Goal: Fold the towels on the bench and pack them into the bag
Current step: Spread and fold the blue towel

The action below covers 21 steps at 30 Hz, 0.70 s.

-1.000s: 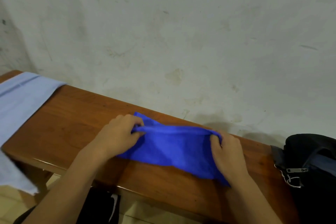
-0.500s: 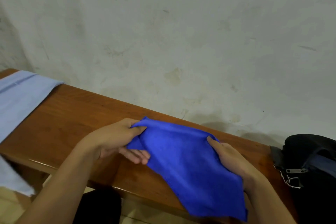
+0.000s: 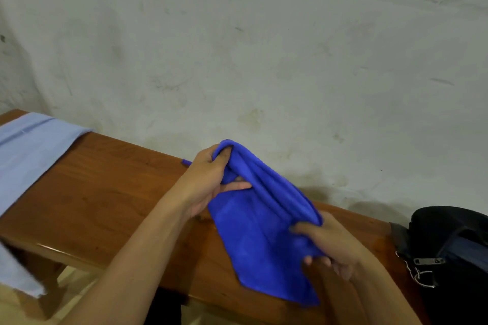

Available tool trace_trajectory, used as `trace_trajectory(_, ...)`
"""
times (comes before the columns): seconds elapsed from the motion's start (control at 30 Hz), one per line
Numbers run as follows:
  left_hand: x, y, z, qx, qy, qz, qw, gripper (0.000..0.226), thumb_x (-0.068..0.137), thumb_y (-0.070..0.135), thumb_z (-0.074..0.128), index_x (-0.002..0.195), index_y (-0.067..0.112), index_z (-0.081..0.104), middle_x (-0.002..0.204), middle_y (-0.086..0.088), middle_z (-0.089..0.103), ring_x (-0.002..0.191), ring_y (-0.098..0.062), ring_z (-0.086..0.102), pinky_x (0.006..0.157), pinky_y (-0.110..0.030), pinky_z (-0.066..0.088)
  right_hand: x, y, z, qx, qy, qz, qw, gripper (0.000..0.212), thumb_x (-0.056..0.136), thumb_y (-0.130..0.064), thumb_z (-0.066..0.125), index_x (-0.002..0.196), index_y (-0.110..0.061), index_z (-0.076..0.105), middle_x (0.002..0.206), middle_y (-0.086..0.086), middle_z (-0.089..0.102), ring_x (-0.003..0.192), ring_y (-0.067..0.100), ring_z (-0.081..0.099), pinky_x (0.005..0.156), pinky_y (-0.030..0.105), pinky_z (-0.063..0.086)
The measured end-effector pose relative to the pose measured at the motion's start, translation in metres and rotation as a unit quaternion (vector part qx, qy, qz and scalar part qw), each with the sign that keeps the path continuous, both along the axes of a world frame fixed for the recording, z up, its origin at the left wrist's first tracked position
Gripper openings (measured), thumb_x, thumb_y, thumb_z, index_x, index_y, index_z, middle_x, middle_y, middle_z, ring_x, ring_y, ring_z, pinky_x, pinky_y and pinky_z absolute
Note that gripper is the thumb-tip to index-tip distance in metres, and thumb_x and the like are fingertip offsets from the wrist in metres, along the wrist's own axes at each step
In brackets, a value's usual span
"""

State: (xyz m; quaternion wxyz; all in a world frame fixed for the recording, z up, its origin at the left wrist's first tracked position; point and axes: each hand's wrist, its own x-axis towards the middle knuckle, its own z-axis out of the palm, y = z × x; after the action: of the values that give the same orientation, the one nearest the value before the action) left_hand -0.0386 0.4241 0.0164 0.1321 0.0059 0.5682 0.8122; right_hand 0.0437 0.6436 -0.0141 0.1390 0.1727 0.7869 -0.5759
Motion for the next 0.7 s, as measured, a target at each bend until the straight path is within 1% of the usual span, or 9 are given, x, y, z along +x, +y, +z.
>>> trace_trajectory(0.07, -0.002, 0.007, -0.003, -0.05, 0.093, 0.022, 0.994, 0.027, 0.105, 0.01, 0.039, 0.099, 0.008, 0.065, 0.102, -0.012, 0.067, 0.097, -0.02, 0.067, 0.081, -0.034, 0.06, -0.006, 0.001, 0.0, -0.085, 0.107, -0.14, 0.981, 0.012, 0.097, -0.006, 0.057, 0.093, 0.004, 0.063, 0.058, 0.018, 0.062, 0.036, 0.013, 0.053, 0.034, 0.018, 0.036)
trace_trajectory(0.13, -0.003, 0.011, -0.001, -0.111, 0.216, 0.04, 0.969, 0.029, 0.104, 0.006, 0.04, 0.1, 0.016, 0.066, 0.097, 0.008, 0.069, 0.097, -0.005, 0.062, 0.085, -0.022, 0.052, -0.014, 0.001, -0.001, -0.139, 0.229, -0.233, 0.935, 0.009, 0.096, 0.0, 0.058, 0.087, 0.003, 0.058, 0.066, 0.02, 0.057, 0.052, 0.024, 0.056, 0.048, 0.028, 0.045)
trace_trajectory(0.17, -0.003, 0.011, 0.002, -0.126, 0.257, 0.041, 0.957, 0.03, 0.104, 0.005, 0.04, 0.098, 0.02, 0.065, 0.092, 0.016, 0.067, 0.093, 0.0, 0.06, 0.083, -0.016, 0.047, -0.016, 0.001, -0.003, -0.125, 0.283, -0.253, 0.917, 0.014, 0.095, 0.003, 0.059, 0.082, -0.002, 0.054, 0.066, 0.016, 0.05, 0.056, 0.024, 0.047, 0.053, 0.032, 0.041)
trace_trajectory(0.23, -0.004, 0.007, 0.005, -0.143, 0.32, 0.032, 0.936, 0.026, 0.103, 0.005, 0.041, 0.09, 0.013, 0.061, 0.082, 0.01, 0.061, 0.081, -0.005, 0.056, 0.076, -0.013, 0.041, -0.018, 0.002, -0.003, -0.086, 0.349, -0.25, 0.899, 0.031, 0.095, 0.008, 0.054, 0.071, -0.009, 0.043, 0.062, 0.007, 0.038, 0.059, 0.016, 0.033, 0.054, 0.026, 0.033)
trace_trajectory(0.3, -0.005, -0.003, 0.003, -0.181, 0.362, 0.012, 0.914, 0.022, 0.101, 0.007, 0.041, 0.087, 0.003, 0.058, 0.078, -0.003, 0.053, 0.074, -0.019, 0.049, 0.07, -0.016, 0.038, -0.015, 0.005, 0.001, -0.049, 0.393, -0.221, 0.892, 0.039, 0.092, 0.016, 0.049, 0.066, -0.011, 0.038, 0.055, -0.009, 0.041, 0.054, 0.005, 0.033, 0.05, 0.016, 0.032)
trace_trajectory(0.4, -0.01, -0.021, -0.008, -0.232, 0.348, -0.029, 0.908, 0.02, 0.1, 0.011, 0.044, 0.091, 0.01, 0.062, 0.078, 0.006, 0.058, 0.075, -0.008, 0.054, 0.071, -0.016, 0.04, -0.009, 0.011, -0.003, 0.029, 0.393, -0.166, 0.904, 0.034, 0.087, 0.021, 0.05, 0.07, -0.008, 0.05, 0.061, -0.016, 0.06, 0.055, -0.001, 0.049, 0.055, 0.013, 0.041)
trace_trajectory(0.5, -0.014, -0.036, -0.025, -0.313, 0.334, -0.046, 0.888, 0.016, 0.093, 0.018, 0.051, 0.091, 0.017, 0.066, 0.087, 0.002, 0.062, 0.084, -0.015, 0.06, 0.076, -0.026, 0.045, -0.004, 0.026, -0.022, 0.132, 0.343, -0.112, 0.923, 0.037, 0.075, 0.017, 0.069, 0.08, -0.018, 0.061, 0.089, -0.011, 0.069, 0.077, 0.011, 0.065, 0.068, 0.033, 0.055)
trace_trajectory(0.6, -0.014, -0.055, -0.043, -0.474, 0.329, -0.073, 0.814, 0.02, 0.093, 0.011, 0.061, 0.083, 0.027, 0.066, 0.095, 0.006, 0.047, 0.093, -0.016, 0.05, 0.082, -0.021, 0.039, -0.001, 0.036, -0.034, 0.277, 0.329, -0.037, 0.902, 0.049, 0.068, 0.02, 0.067, 0.074, -0.027, 0.056, 0.094, -0.017, 0.057, 0.084, 0.006, 0.057, 0.07, 0.015, 0.045)
trace_trajectory(0.7, -0.009, -0.065, -0.049, -0.536, 0.372, -0.13, 0.747, 0.031, 0.089, 0.007, 0.063, 0.072, 0.031, 0.064, 0.097, 0.016, 0.046, 0.095, -0.005, 0.047, 0.083, -0.023, 0.037, 0.004, 0.04, -0.04, 0.322, 0.312, 0.032, 0.893, 0.039, 0.065, 0.017, 0.055, 0.073, -0.021, 0.056, 0.086, -0.013, 0.057, 0.081, 0.005, 0.054, 0.065, 0.019, 0.041)
